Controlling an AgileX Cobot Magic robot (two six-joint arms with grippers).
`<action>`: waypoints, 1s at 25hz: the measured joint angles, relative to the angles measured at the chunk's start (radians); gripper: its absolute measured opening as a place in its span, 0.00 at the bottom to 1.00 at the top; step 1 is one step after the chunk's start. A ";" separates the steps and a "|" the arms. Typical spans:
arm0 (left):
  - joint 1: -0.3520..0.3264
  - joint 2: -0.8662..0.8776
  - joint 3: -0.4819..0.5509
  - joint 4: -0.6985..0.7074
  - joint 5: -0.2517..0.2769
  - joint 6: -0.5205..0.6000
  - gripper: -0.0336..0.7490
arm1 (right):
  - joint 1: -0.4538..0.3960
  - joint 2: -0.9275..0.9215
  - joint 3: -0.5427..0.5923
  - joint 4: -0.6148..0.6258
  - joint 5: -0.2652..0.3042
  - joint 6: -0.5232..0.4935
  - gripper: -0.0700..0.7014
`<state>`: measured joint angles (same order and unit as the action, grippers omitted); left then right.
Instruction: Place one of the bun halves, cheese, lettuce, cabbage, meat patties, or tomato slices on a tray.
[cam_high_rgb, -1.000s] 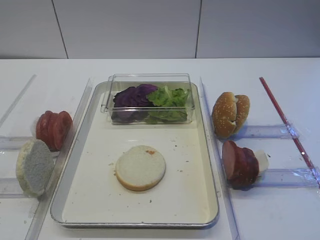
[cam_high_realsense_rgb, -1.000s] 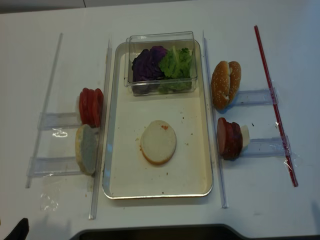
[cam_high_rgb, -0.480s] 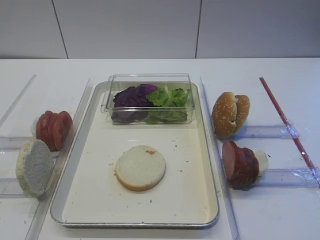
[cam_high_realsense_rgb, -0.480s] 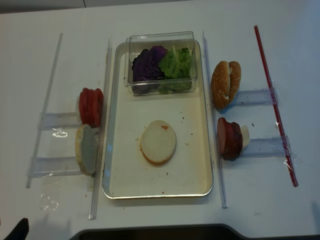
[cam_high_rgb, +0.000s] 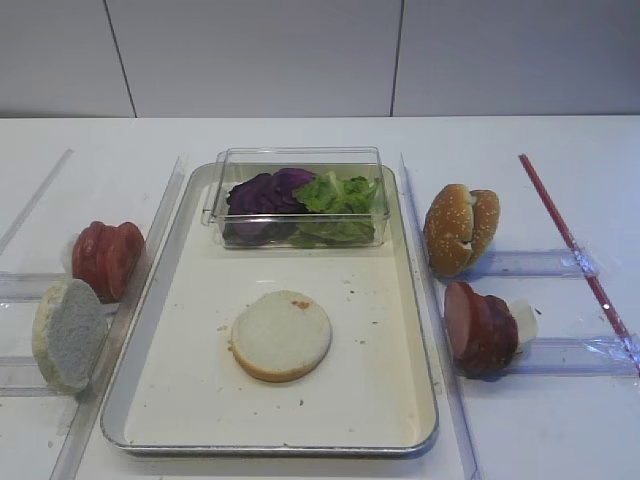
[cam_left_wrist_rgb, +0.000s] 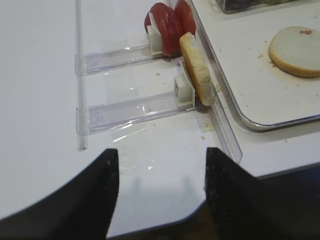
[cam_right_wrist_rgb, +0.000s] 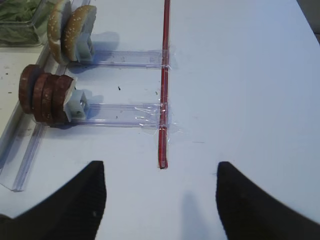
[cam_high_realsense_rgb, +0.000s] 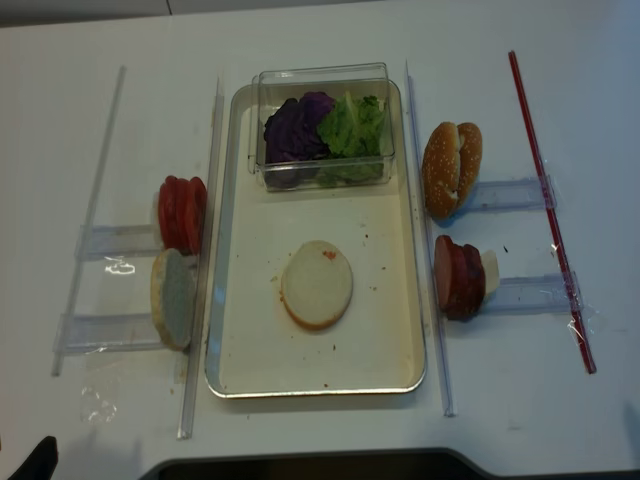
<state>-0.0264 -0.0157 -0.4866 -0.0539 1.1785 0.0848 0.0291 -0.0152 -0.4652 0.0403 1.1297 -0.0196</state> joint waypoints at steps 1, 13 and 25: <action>0.000 0.000 0.000 0.000 0.000 0.000 0.55 | 0.000 0.000 0.000 0.000 0.000 0.000 0.75; 0.000 0.000 0.000 0.000 0.000 -0.002 0.55 | 0.000 0.000 0.000 0.000 0.000 0.000 0.75; 0.000 0.000 0.000 0.000 0.000 -0.002 0.55 | 0.000 0.000 0.000 0.000 0.000 0.002 0.75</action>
<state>-0.0264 -0.0157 -0.4866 -0.0539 1.1785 0.0831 0.0291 -0.0152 -0.4652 0.0403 1.1297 -0.0176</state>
